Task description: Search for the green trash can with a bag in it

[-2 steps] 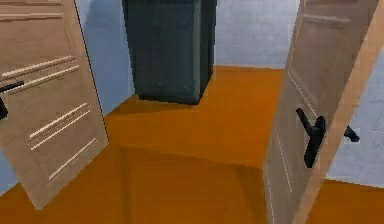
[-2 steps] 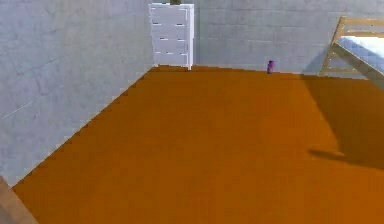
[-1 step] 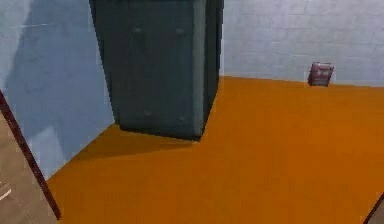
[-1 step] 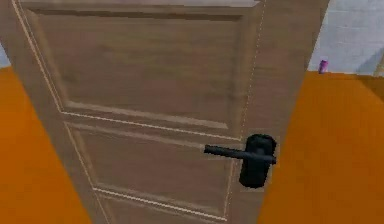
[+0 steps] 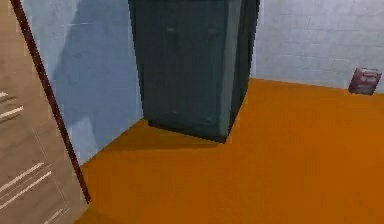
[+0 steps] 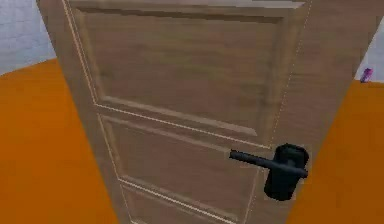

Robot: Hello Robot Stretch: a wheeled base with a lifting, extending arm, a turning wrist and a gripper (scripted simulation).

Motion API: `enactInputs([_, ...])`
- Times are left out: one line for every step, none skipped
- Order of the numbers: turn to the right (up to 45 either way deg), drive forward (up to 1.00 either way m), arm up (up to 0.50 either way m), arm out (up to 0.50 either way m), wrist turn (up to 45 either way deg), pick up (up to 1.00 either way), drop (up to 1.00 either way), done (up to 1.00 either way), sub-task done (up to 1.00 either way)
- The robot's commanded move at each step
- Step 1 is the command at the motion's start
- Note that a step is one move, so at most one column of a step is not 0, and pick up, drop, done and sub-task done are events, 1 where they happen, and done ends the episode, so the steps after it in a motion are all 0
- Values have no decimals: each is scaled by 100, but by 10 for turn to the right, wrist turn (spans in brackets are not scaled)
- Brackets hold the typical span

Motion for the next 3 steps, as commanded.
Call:
enactInputs([0, 30, 0, 0, 0, 0, 0, 0, 0])
enactInputs([450, 0, 0, 0, 0, 0, 0, 0, 0])
enactInputs([30, 0, 0, 0, 0, 0, 0, 0, 0])
